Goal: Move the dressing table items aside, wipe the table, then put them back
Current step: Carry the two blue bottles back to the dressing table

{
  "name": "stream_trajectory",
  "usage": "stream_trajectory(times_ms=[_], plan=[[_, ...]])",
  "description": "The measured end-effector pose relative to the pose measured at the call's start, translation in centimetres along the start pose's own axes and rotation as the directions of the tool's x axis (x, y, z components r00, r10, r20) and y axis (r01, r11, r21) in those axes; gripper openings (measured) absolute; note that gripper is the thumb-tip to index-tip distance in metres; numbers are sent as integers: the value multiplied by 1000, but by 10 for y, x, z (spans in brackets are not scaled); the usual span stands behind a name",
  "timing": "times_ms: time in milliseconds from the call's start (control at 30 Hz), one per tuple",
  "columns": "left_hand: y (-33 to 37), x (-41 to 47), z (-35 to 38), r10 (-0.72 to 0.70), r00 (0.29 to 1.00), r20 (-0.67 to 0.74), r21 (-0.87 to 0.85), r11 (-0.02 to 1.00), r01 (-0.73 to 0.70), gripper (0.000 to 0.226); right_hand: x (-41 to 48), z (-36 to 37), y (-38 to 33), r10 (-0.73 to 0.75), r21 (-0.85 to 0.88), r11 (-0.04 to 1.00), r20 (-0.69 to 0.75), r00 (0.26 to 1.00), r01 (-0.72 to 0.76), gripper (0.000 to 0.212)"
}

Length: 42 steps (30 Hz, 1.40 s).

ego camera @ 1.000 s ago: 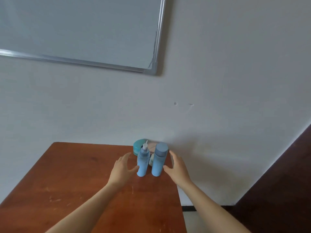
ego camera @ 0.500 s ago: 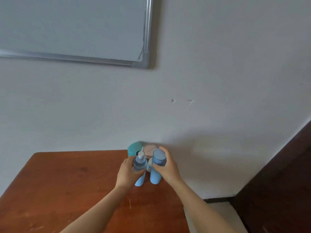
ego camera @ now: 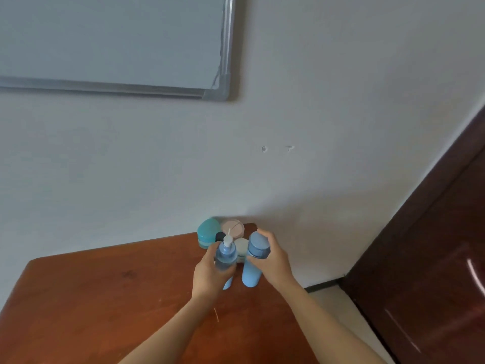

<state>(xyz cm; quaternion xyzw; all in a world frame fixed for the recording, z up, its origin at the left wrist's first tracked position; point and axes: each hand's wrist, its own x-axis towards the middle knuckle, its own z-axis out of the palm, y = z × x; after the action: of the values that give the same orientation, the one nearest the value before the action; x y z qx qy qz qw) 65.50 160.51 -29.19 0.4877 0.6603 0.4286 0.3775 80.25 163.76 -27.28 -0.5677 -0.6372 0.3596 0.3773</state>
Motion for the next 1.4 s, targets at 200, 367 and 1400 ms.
stream_trajectory(times_ms=[200,367,1400], plan=[[18,-12,-16,112,988,110,-12,994,-111,59,-39,-40,-13,66,46,997,-149,987,-60,59],[56,-23,-5,320,899,301,-110,948,-300,54,-95,-92,-41,87,-25,994,-345,935,-102,56],[146,-639,221,465,-190,865,-502,818,-282,29,-812,-258,-82,166,155,828,-986,-29,-538,58]])
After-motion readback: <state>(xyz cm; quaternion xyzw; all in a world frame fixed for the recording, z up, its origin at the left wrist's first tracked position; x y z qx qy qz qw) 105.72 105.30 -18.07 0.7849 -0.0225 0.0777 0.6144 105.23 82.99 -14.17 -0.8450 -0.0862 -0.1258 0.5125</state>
